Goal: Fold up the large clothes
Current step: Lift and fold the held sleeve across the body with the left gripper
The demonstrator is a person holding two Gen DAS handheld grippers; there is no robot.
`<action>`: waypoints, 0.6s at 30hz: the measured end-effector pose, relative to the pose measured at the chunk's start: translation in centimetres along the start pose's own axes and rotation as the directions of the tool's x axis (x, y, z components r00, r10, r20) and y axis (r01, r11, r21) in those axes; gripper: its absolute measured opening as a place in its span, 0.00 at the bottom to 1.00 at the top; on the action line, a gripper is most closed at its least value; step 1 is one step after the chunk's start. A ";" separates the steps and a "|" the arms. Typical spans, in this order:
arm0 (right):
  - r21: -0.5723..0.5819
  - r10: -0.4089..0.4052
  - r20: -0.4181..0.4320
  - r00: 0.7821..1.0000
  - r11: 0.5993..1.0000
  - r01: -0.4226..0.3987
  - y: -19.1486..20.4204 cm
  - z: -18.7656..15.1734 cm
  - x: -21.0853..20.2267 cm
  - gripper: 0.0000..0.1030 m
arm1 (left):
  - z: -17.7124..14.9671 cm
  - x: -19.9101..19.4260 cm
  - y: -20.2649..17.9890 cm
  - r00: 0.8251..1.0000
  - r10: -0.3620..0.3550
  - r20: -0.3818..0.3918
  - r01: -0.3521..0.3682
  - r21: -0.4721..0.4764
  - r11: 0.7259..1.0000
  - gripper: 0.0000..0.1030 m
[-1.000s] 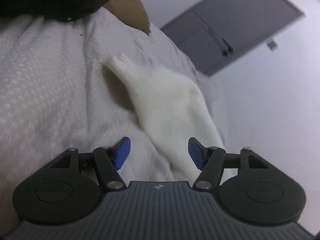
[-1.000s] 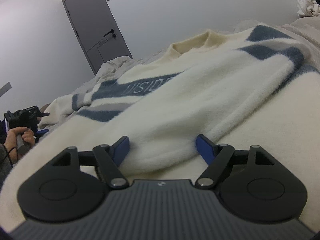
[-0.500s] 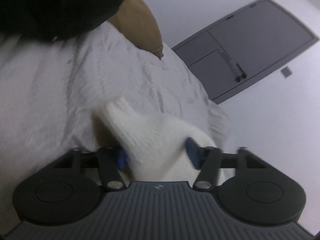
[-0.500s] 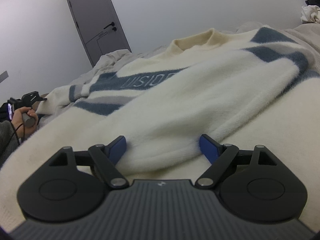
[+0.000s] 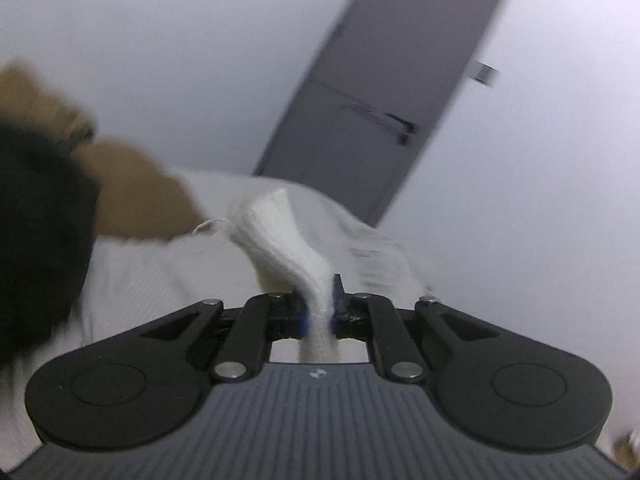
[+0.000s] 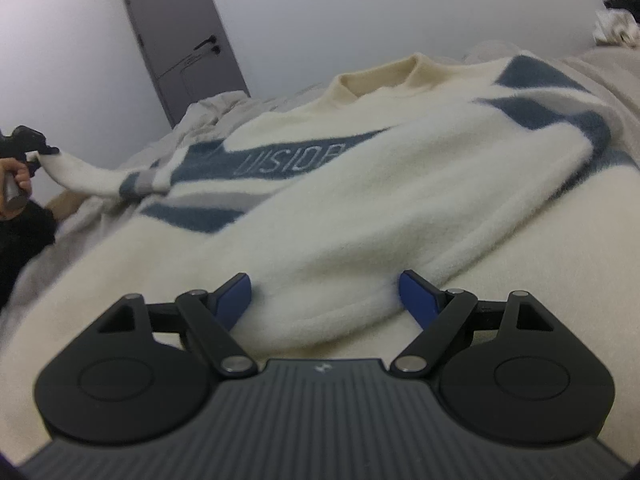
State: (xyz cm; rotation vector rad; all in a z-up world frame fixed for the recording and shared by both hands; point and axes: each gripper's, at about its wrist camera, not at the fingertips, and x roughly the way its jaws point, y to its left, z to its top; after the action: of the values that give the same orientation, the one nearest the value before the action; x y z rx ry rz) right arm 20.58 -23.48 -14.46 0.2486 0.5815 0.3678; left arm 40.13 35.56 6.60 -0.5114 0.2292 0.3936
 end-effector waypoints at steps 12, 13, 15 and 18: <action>0.120 -0.175 -0.015 0.984 0.977 0.176 -2.0 5.0 -8.3 0.79 | 0.7 -13.2 -22.6 0.978 -0.210 0.007 0.190 0.397 0.898 0.10; 0.136 -0.185 -0.022 0.983 0.973 0.186 -2.4 5.2 -9.3 0.79 | 0.0 -14.5 -24.6 0.971 -0.237 0.003 0.214 0.419 0.883 0.10; 0.162 -0.188 -0.030 0.982 0.968 0.190 -3.3 5.5 -11.4 0.79 | -1.4 -16.8 -28.0 0.961 -0.276 -0.006 0.249 0.451 0.857 0.10; 0.172 -0.184 -0.015 0.983 0.968 0.184 -4.2 5.8 -13.9 0.79 | -4.4 -20.0 -33.0 0.944 -0.329 -0.035 0.302 0.498 0.813 0.10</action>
State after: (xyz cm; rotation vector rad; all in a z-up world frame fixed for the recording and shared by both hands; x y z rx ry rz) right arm 14.23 -33.65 -4.37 0.3580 0.6314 0.1374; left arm 35.52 0.79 23.20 -0.0202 0.1807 0.0108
